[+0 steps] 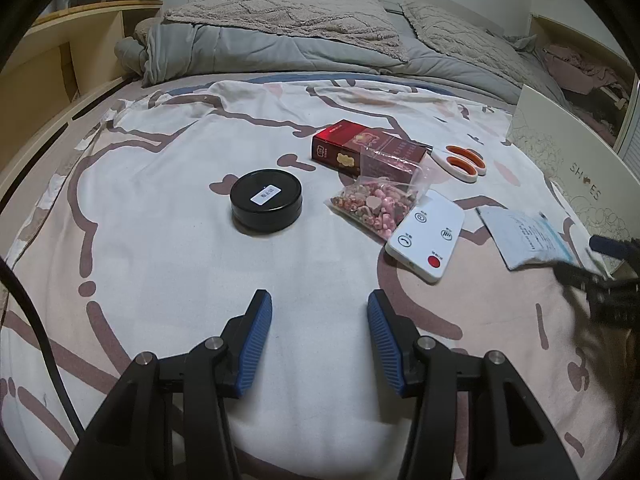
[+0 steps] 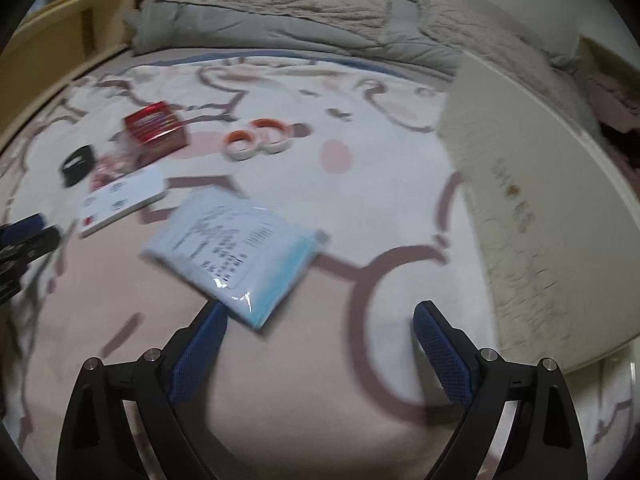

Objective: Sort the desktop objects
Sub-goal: 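Lift the white sachet with the right gripper and hold it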

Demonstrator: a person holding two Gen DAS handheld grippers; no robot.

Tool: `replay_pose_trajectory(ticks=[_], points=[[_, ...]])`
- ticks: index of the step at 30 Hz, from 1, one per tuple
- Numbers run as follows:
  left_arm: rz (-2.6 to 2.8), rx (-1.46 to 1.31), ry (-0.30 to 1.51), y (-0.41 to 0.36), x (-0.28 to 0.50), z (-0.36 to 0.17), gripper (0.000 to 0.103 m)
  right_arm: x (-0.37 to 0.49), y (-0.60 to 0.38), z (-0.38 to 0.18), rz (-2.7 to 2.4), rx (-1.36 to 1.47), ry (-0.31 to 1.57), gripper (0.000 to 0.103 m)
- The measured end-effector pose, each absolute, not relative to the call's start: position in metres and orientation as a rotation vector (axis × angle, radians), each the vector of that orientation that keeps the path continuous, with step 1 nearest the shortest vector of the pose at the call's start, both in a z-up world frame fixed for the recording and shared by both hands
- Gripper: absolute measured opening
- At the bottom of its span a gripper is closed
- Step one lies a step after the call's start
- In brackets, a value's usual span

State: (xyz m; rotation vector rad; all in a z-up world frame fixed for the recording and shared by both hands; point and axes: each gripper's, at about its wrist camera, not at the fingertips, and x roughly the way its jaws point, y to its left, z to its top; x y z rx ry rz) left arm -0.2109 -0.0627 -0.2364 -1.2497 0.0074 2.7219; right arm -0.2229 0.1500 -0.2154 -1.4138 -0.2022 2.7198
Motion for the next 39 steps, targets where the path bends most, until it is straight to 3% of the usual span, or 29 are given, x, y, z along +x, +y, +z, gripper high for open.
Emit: replay_pose_trajectory(ticks=[8,14,32,39], points=[[2.722,-1.25,0.007,-0.063,-0.211,-0.237,0.05,-0.228,0.165,-0.207,2.714,-1.403,-0.23,0.094],[2.722,-1.249,0.006,-0.063,-0.211,-0.237,0.05,-0.228,0.148,-0.201,2.846,-1.446,-0.118,0.103],[2.722,-1.25,0.005,-0.063,-0.211,-0.237,0.05,-0.274,0.092,-0.217,2.875,-1.566,-0.43,0.103],[2.722,-1.25,0.005,-0.063,-0.211,-0.237,0.05,-0.28,0.102,-0.228,2.863,-1.615,-0.278,0.103]])
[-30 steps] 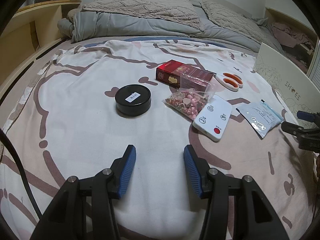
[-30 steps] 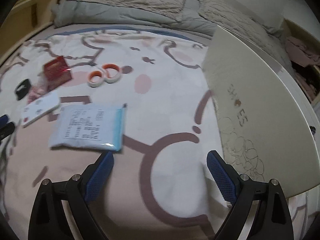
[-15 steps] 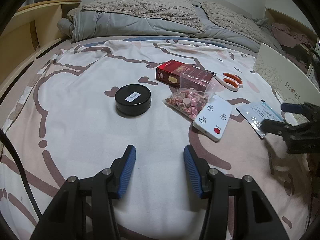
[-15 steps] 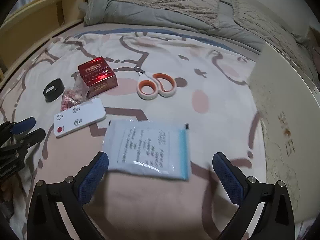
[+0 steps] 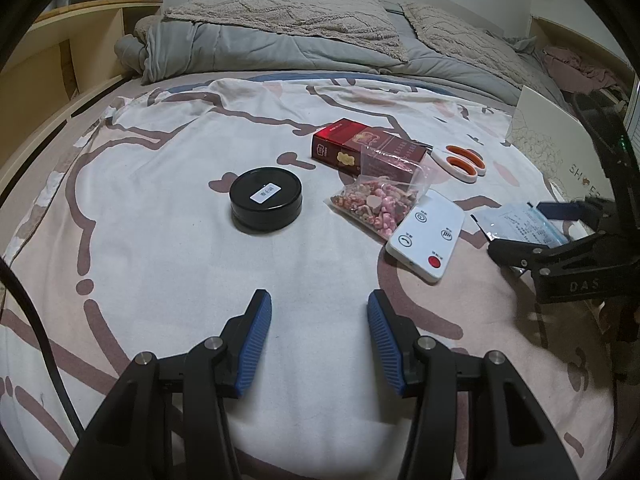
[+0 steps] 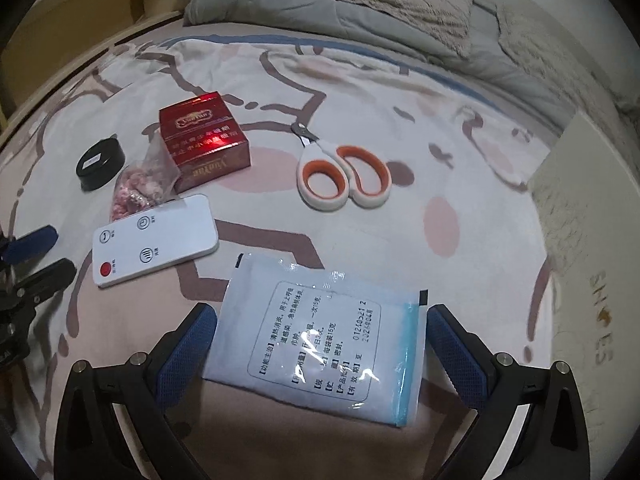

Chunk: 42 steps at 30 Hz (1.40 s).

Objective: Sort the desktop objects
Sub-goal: 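Lift the white sachet with the right gripper and hold it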

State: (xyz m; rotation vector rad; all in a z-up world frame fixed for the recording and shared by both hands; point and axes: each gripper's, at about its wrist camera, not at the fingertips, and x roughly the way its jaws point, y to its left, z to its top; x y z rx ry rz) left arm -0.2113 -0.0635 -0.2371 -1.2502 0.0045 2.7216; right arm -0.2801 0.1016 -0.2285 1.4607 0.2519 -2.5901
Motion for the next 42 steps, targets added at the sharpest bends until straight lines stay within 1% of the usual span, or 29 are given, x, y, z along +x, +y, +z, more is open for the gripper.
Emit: replay_pose_trajectory(ticks=[1,3,7,12,15,21,22,25,27,31,34,36,40,42], points=[[2.721,-1.25,0.005,-0.064,-0.211,-0.237,0.05,-0.28,0.105,-0.231,-2.591,1.463,0.206,0.103],[2.721,-1.252,0.008,-0.063,-0.211,-0.238,0.051,-0.278,0.106,-0.232,-2.599,1.449,0.184,0.103],[2.72,-1.254,0.017,-0.06,-0.21,-0.239,0.052,-0.274,0.1,-0.233,-2.638,1.435,0.233,0.103],[2.698,-1.262,0.035,-0.055,-0.211,-0.24,0.063,-0.268,0.096,-0.234,-2.689,1.389,0.297,0.103],[2.689,-1.271,0.035,-0.054,-0.214,-0.24,0.067,-0.267,0.096,-0.234,-2.7,1.373,0.305,0.103],[2.696,-1.277,0.039,-0.054,-0.214,-0.24,0.068,-0.264,0.095,-0.234,-2.721,1.328,0.306,0.103],[2.697,-1.276,0.041,-0.054,-0.215,-0.24,0.068,-0.263,0.094,-0.233,-2.722,1.321,0.309,0.101],[2.705,-1.274,0.035,-0.056,-0.215,-0.24,0.064,-0.26,0.091,-0.232,-2.716,1.291,0.321,0.095],[2.712,-1.274,0.022,-0.057,-0.215,-0.24,0.06,-0.259,0.09,-0.231,-2.709,1.275,0.325,0.091],[2.72,-1.273,0.002,-0.061,-0.215,-0.24,0.053,-0.257,0.089,-0.231,-2.704,1.265,0.318,0.088],[2.723,-1.271,-0.009,-0.062,-0.215,-0.239,0.046,-0.256,0.089,-0.23,-2.703,1.256,0.313,0.087],[2.723,-1.269,-0.019,-0.063,-0.215,-0.239,0.037,-0.255,0.088,-0.23,-2.7,1.248,0.315,0.084],[2.723,-1.268,-0.034,-0.065,-0.215,-0.239,0.033,-0.253,0.088,-0.229,-2.7,1.238,0.316,0.081],[2.723,-1.266,-0.041,-0.066,-0.215,-0.238,0.029,-0.251,0.088,-0.229,-2.702,1.235,0.311,0.08]])
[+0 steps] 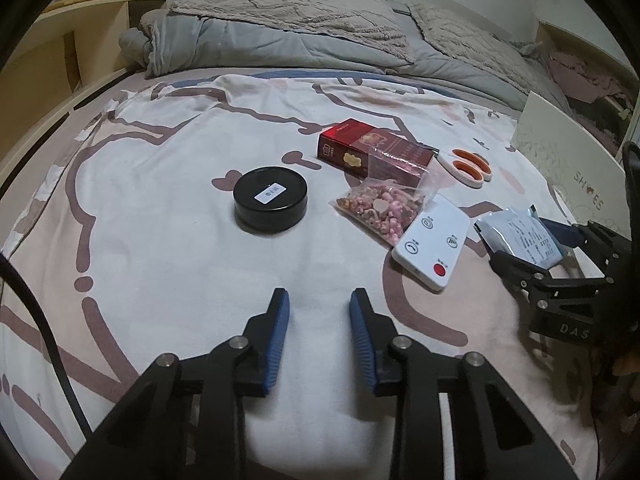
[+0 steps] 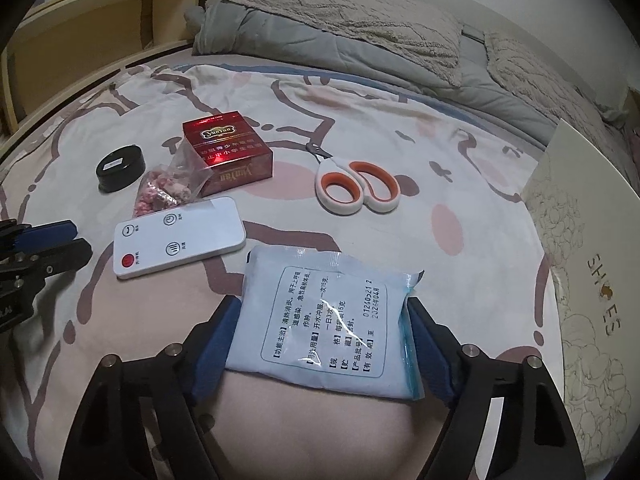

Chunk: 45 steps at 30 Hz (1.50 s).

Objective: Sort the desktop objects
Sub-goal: 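Lift the white sachet with the right gripper and hold it, then lift the black tin with the left gripper while the right gripper holds the sachet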

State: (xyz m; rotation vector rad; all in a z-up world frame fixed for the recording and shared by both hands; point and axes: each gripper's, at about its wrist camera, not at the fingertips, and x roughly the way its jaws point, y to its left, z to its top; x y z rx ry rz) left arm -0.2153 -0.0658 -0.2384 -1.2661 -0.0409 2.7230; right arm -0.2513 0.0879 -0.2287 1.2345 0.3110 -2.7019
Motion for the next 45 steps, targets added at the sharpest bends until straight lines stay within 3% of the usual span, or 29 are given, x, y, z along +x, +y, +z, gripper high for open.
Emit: replay_pose_trajectory(ticks=[3,10,15,17,24,36,45], points=[[2.719,-1.261,-0.067,-0.069,-0.215,-0.238,0.023,-0.248,0.088,-0.228,-2.701,1.232,0.301,0.08],[2.693,-1.263,-0.142,-0.076,-0.216,-0.238,0.025,-0.244,0.086,-0.229,-2.707,1.235,0.308,0.08],[2.669,-1.25,-0.169,-0.077,-0.215,-0.235,0.053,-0.244,0.086,-0.229,-2.708,1.233,0.311,0.08],[2.666,-1.256,-0.172,-0.077,-0.217,-0.234,0.054,-0.244,0.086,-0.23,-2.709,1.231,0.314,0.08],[2.695,-1.311,-0.245,-0.089,-0.244,-0.23,0.054,-0.244,0.087,-0.231,-2.707,1.231,0.308,0.08],[2.804,-1.36,-0.109,-0.084,-0.29,-0.234,0.053,-0.244,0.087,-0.232,-2.705,1.231,0.299,0.08],[2.824,-1.334,-0.121,-0.087,-0.29,-0.234,0.05,-0.244,0.087,-0.232,-2.702,1.233,0.295,0.08]])
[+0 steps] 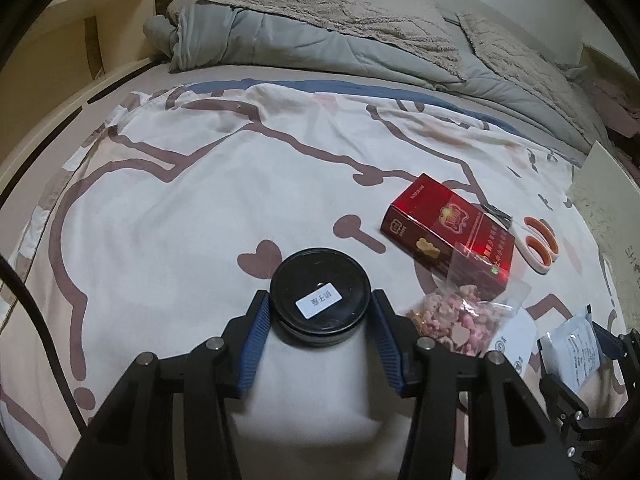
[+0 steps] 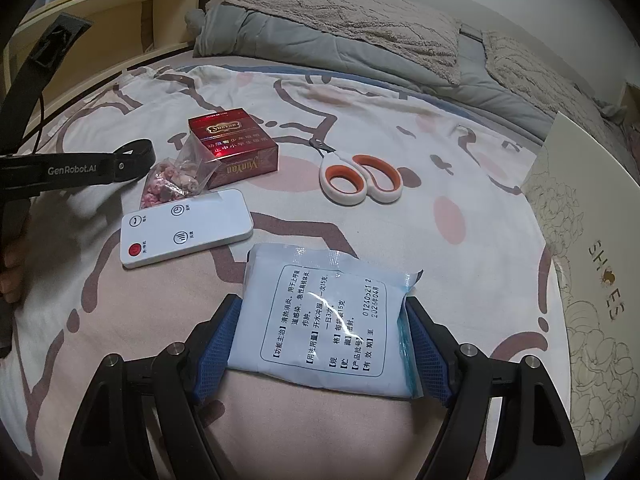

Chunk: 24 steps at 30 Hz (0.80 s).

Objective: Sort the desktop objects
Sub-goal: 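Lift the black tin with the left gripper while the right gripper holds the sachet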

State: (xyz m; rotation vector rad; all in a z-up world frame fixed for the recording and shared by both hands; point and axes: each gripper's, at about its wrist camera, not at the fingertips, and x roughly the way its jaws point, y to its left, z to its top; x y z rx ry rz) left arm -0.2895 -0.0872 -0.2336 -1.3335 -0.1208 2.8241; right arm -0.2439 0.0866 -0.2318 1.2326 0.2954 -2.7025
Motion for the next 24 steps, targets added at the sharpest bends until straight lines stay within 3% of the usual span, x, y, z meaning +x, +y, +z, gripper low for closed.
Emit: replay_pose_trajectory(ticks=[24], points=[[2.744,-1.335,-0.136,-0.084,-0.222,-0.232,0.052,-0.247,0.087,-0.235,-2.697,1.251,0.291,0.082]])
